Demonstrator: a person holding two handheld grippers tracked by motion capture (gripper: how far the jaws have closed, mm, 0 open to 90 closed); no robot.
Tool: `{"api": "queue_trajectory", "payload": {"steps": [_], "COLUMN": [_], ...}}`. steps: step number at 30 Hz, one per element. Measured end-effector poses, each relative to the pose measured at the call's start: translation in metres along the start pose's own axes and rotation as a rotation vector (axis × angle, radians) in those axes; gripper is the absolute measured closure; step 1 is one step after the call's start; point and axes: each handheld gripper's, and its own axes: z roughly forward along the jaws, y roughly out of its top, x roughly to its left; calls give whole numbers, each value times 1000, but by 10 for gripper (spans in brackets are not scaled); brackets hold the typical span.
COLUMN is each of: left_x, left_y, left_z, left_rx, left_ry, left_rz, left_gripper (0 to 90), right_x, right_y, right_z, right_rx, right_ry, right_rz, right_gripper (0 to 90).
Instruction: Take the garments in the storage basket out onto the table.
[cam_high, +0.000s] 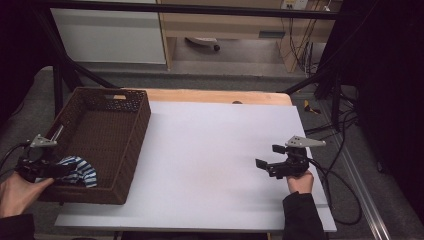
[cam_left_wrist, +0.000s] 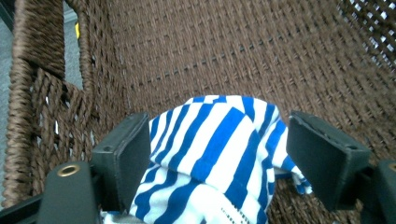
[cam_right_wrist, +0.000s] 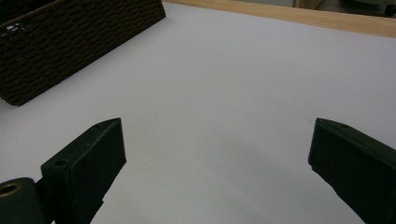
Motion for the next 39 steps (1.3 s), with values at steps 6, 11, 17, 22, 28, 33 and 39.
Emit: {"api": "queue_trajectory", "payload": {"steps": [6, 11, 17, 22, 28, 33, 39], "left_x": [1, 2, 0, 1, 0, 0, 1], "left_y": [-1, -1, -1, -1, 0, 1, 0], "left_z": [3, 3, 5, 6, 7, 7, 6], "left_rx": [38, 47, 80, 96, 118, 126, 123], "left_ry": [2, -6, -7, -18, -18, -22, -27], "left_rz": [-9, -7, -1, -9, -5, -9, -13], "left_gripper": [281, 309, 386, 441, 547, 647, 715], "right_x": [0, 0, 0, 0, 0, 0, 0], "right_y": [0, 0, 0, 0, 0, 0, 0], "right_z": [0, 1, 0, 1, 0, 0, 0], "right_rx": [1, 0, 1, 0, 0, -1, -2], "right_ry": [0, 1, 1, 1, 4, 4, 3], "right_rz": [0, -2, -1, -2, 0, 1, -1], "right_gripper": [44, 44, 44, 44, 44, 44, 44]}}
